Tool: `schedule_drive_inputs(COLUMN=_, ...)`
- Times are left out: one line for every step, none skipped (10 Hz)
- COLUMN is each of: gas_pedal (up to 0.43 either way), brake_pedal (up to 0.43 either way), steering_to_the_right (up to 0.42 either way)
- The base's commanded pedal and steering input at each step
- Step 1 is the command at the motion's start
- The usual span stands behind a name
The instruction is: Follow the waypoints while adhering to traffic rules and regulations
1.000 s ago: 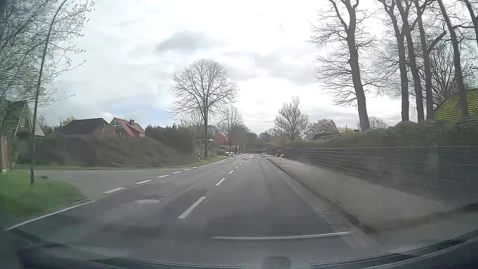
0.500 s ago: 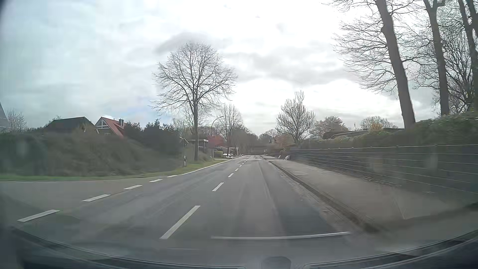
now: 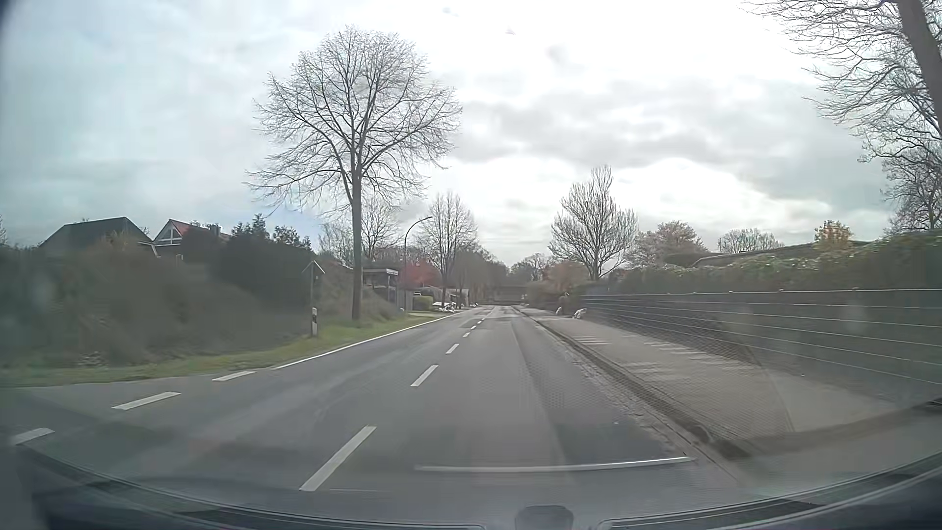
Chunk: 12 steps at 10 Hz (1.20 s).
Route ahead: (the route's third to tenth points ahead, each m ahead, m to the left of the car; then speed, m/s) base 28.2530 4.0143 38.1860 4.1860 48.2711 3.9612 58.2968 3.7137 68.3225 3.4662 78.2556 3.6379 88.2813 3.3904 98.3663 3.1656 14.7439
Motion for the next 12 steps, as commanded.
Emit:
schedule_drive_inputs(gas_pedal=0.047, brake_pedal=0.0, steering_to_the_right=-0.002)
schedule_drive_inputs(gas_pedal=0.047, brake_pedal=0.0, steering_to_the_right=-0.002)
schedule_drive_inputs(gas_pedal=0.047, brake_pedal=0.0, steering_to_the_right=-0.001)
schedule_drive_inputs(gas_pedal=0.047, brake_pedal=0.0, steering_to_the_right=-0.001)
schedule_drive_inputs(gas_pedal=0.047, brake_pedal=0.0, steering_to_the_right=-0.001)
schedule_drive_inputs(gas_pedal=0.047, brake_pedal=0.0, steering_to_the_right=0.0)
schedule_drive_inputs(gas_pedal=0.047, brake_pedal=0.0, steering_to_the_right=0.003)
schedule_drive_inputs(gas_pedal=0.047, brake_pedal=0.0, steering_to_the_right=0.003)
schedule_drive_inputs(gas_pedal=0.047, brake_pedal=0.0, steering_to_the_right=0.003)
schedule_drive_inputs(gas_pedal=0.047, brake_pedal=0.0, steering_to_the_right=0.003)
schedule_drive_inputs(gas_pedal=0.047, brake_pedal=0.0, steering_to_the_right=0.003)
schedule_drive_inputs(gas_pedal=0.047, brake_pedal=0.0, steering_to_the_right=0.003)
